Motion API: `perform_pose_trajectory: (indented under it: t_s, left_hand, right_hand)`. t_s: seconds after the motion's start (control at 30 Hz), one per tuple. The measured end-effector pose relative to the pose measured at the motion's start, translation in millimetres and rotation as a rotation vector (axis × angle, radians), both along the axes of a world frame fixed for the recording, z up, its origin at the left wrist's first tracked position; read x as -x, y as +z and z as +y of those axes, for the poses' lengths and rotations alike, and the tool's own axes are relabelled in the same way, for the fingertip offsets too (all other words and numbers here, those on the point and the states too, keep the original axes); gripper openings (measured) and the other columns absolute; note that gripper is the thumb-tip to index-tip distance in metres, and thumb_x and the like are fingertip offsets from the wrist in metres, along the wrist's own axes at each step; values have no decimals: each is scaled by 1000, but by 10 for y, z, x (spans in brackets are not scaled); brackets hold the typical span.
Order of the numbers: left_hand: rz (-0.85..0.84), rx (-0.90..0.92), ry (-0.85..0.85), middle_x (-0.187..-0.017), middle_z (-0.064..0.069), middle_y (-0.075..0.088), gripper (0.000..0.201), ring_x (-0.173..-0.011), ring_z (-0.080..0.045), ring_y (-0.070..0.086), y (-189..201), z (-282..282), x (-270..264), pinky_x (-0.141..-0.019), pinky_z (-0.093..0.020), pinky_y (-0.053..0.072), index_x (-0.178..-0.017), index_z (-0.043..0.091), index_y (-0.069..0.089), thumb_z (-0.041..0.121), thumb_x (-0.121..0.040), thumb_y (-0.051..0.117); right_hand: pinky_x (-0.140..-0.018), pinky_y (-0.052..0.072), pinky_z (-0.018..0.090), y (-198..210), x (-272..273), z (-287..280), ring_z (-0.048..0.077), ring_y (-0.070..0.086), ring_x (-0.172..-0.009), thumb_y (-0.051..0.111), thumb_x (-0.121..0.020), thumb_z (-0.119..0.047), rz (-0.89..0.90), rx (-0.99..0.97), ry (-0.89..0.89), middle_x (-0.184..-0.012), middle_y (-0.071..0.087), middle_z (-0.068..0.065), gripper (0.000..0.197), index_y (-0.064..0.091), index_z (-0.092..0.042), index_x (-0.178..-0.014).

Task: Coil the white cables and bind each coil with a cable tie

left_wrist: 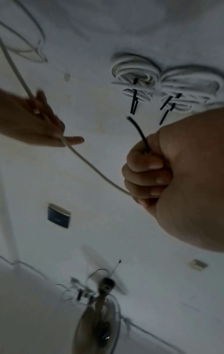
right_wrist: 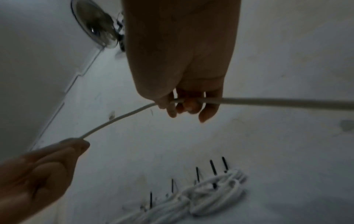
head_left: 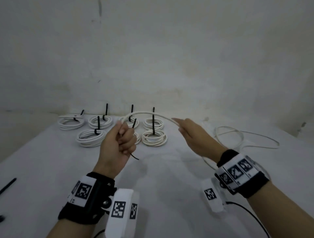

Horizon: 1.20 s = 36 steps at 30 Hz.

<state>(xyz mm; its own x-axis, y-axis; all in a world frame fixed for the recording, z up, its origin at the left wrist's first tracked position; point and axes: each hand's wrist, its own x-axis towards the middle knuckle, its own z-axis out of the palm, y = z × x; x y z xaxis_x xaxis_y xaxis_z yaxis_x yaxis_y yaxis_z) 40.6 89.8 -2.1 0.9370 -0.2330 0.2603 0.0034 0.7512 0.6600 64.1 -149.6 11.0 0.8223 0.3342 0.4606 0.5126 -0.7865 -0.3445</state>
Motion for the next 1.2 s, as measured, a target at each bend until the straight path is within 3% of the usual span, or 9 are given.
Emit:
perform_pose_trajectory:
  t_s: [0.13, 0.3, 0.4, 0.57, 0.7, 0.83, 0.97, 1.1, 1.2]
  left_hand:
    - [13, 173, 44, -46, 9, 22, 42, -43, -7, 9, -63, 172, -110, -35, -16, 22, -54, 20, 46, 33, -92, 34]
    - [39, 175, 34, -47, 8, 30, 43, -38, -4, 29, -164, 38, -146, -41, -17, 32, -60, 18, 42, 32, -98, 29]
    - [5, 26, 24, -48, 8, 31, 33, -40, -5, 30, -228, -117, -111, -43, -17, 32, -67, 15, 33, 34, -95, 31]
    - [-61, -167, -39, -53, 5, 35, 33, -46, -8, 34, -296, -227, -11, -47, -18, 31, -71, 13, 32, 38, -91, 32]
    - [-137, -349, -33, -54, 2, 46, 32, -49, -11, 42, -310, -300, 75, -52, -21, 35, -78, 9, 43, 33, -97, 32]
    - [-168, -353, -76, -53, 1, 45, 35, -43, -10, 39, -312, -289, 101, -49, -19, 37, -73, 8, 45, 33, -97, 39]
    - [-137, -297, -148, -50, 3, 38, 39, -38, -5, 29, -330, -244, 83, -45, -16, 31, -66, 14, 56, 28, -97, 37]
    - [-35, -284, -237, -46, 6, 27, 45, -35, -3, 22, -288, -205, 66, -41, -16, 19, -68, 12, 64, 33, -92, 33]
    - [-8, -301, -334, -48, 8, 28, 45, -36, -2, 25, -267, -163, 59, -40, -15, 23, -75, 13, 61, 41, -97, 33]
  right_hand:
    - [-66, 49, 33, -185, 161, -127, 8, 52, -66, 36, -100, -9, 98, 100, 46, -85, 50, -7, 33, 36, -24, -129]
    - [-74, 48, 31, -128, 341, 38, 12, 60, -92, 48, -94, -2, 114, 448, 201, -111, 57, -4, 35, 57, -23, -121]
    - [-68, 41, 18, -55, 499, 285, 10, 55, -85, 51, -92, 0, 112, 482, 388, -102, 57, -5, 35, 67, -21, -116]
    - [-78, 31, -1, 194, 600, 553, -20, 44, -87, 55, -88, -4, 73, 250, 560, -97, 47, -22, 25, 73, -13, -103]
    - [-68, 36, 7, 307, 468, 553, -7, 50, -71, 61, -86, -7, -24, 82, 419, -84, 57, -7, 19, 71, -16, -99]
    - [-65, 36, 7, 311, 380, 512, -5, 50, -71, 65, -89, -12, 1, -68, 255, -80, 51, -11, 36, 60, -21, -123]
    - [-65, 35, 9, 222, 306, 533, -2, 49, -72, 63, -91, -21, -13, -34, 185, -77, 46, -11, 13, 72, -18, -99]
    - [-61, 34, 14, 202, 276, 565, 5, 45, -68, 63, -91, -21, -25, -21, 182, -75, 46, -3, 16, 72, -11, -83]
    - [-60, 34, 15, 190, 249, 563, 5, 45, -66, 63, -91, -19, -3, -13, 180, -73, 45, -3, 17, 71, -10, -78]
